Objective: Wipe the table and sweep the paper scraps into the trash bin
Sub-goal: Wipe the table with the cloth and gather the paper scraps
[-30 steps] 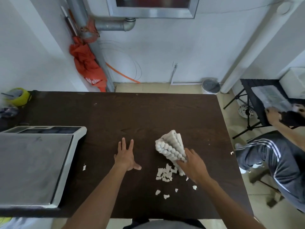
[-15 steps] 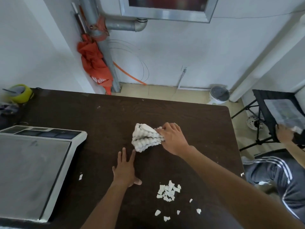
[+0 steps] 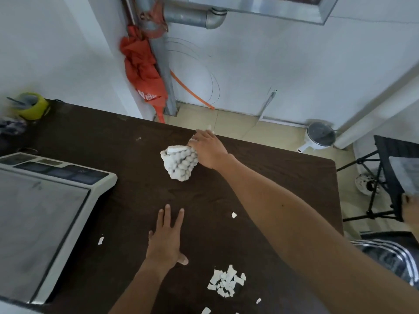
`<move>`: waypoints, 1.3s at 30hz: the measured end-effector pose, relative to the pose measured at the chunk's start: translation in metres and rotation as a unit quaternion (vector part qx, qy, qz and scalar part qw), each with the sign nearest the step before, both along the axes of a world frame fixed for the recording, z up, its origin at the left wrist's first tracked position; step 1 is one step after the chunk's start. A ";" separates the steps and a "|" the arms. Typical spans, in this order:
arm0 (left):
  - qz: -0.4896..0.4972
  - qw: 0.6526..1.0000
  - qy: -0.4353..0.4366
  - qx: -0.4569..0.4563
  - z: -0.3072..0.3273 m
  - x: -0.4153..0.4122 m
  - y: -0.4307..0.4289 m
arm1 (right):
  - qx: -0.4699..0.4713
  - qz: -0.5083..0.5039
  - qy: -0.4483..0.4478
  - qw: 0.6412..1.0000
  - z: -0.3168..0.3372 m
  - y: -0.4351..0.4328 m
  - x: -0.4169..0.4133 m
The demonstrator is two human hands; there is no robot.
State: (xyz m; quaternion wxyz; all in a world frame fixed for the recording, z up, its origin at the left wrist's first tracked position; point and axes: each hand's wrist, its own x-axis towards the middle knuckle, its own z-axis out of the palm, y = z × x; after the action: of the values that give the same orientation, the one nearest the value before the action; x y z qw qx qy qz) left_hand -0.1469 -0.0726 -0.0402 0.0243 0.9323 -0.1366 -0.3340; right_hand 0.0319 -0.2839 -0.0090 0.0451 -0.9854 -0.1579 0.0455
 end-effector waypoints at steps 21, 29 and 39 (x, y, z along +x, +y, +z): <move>-0.009 1.000 0.014 0.010 0.001 0.001 -0.001 | -0.032 -0.236 0.095 0.967 -0.002 -0.157 -0.075; -0.004 1.000 0.010 0.015 0.001 0.001 -0.003 | -0.057 -0.365 0.125 0.921 0.002 -0.213 -0.136; 0.009 0.999 0.020 0.023 0.005 0.000 -0.005 | -0.055 -0.516 0.135 0.844 -0.002 -0.242 -0.224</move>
State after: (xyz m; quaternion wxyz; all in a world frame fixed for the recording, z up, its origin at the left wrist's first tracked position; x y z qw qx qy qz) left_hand -0.1465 -0.0773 -0.0350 0.0087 0.9268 -0.1199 -0.3558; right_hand -0.1920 -0.5262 -0.0114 0.0286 -0.9094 0.3840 0.1570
